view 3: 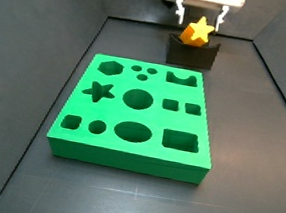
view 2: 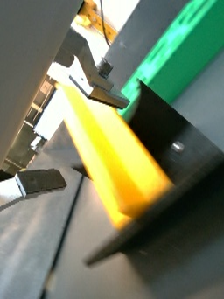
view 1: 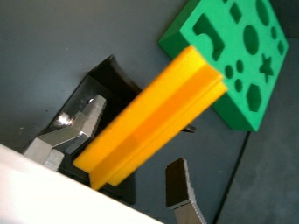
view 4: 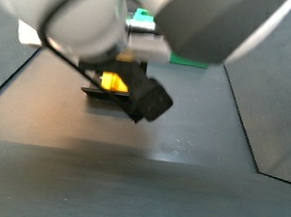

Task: Pick up the star object. Move up. Place the star object on the fixture. Regrasp the star object. Move to above the board. Insert the star object.
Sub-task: Regrasp the star object.

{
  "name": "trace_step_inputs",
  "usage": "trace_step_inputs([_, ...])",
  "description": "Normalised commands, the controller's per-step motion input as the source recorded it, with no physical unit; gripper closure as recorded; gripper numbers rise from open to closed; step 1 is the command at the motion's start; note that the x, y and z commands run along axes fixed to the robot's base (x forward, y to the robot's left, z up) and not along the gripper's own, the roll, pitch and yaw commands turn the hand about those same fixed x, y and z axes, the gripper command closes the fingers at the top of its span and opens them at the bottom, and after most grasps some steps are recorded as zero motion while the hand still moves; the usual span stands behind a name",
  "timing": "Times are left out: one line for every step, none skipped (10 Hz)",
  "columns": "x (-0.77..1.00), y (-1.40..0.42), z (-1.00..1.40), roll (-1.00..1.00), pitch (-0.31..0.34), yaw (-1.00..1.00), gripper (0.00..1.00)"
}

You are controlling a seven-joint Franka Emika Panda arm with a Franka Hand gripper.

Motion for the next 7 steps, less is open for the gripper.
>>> trace_step_inputs([-0.05,0.00,0.84,0.01,-0.023,0.02,0.00])
trace_step_inputs([-0.05,0.00,0.72,0.01,-0.020,0.03,0.00])
trace_step_inputs([-0.04,0.00,0.40,0.01,-0.009,0.03,0.00])
trace_step_inputs([-0.03,0.00,0.21,0.01,-0.004,0.04,0.00])
trace_step_inputs([-0.01,-1.00,0.82,1.00,0.048,0.03,0.00])
trace_step_inputs([0.00,-1.00,0.80,1.00,0.048,0.03,0.00])
trace_step_inputs([-0.04,-1.00,0.77,1.00,0.038,0.02,0.00])
